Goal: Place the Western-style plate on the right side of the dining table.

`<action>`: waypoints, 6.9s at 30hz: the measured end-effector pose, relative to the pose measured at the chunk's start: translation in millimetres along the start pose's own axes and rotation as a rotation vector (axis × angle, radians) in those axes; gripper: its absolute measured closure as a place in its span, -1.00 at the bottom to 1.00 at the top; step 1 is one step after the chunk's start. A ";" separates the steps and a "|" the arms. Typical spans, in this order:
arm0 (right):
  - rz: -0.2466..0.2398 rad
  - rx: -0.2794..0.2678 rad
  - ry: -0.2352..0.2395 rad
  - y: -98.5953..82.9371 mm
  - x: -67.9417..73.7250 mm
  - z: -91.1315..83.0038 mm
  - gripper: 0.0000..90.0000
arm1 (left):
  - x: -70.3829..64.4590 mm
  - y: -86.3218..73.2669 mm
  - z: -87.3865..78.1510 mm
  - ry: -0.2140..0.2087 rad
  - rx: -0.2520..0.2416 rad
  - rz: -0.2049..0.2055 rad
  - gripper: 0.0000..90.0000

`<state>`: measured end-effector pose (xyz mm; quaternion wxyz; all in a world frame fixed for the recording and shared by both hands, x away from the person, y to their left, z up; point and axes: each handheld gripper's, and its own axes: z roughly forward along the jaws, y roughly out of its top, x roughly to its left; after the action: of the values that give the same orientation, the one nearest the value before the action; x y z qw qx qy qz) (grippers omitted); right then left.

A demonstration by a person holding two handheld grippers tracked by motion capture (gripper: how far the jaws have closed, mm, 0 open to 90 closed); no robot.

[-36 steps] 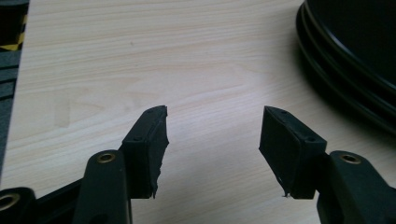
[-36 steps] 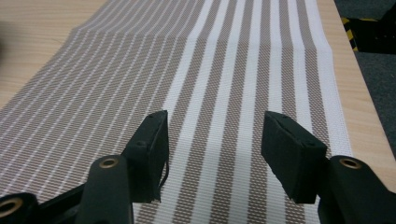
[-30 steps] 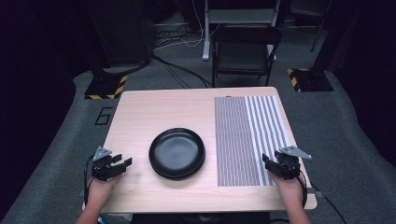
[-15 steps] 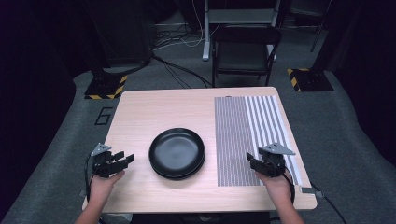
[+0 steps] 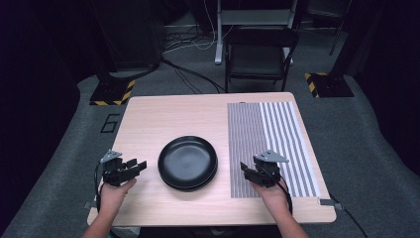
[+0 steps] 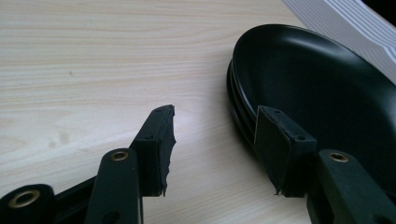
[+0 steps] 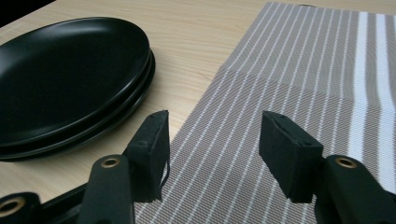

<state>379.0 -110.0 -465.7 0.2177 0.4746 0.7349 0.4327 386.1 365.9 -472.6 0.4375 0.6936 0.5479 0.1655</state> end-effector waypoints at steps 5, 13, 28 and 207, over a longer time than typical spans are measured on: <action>-0.006 -0.013 0.013 2.2 8.9 8.2 0.00 | -4.1 2.4 1.4 -0.027 -0.009 -0.029 0.10; 0.070 -0.039 0.062 4.5 24.2 24.9 0.16 | -15.7 2.0 10.6 -0.075 -0.020 -0.107 0.28; 0.194 -0.005 0.109 4.5 30.8 52.8 0.24 | -17.9 3.8 37.5 -0.090 0.058 -0.272 0.52; 0.784 0.028 0.150 -11.1 38.7 76.0 0.76 | -86.9 -27.5 68.9 -0.034 0.003 -0.513 0.64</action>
<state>411.3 -45.0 -511.9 -0.0246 0.6892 0.5176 0.5064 388.1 258.4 -511.3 0.4730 0.5352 0.6989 0.0365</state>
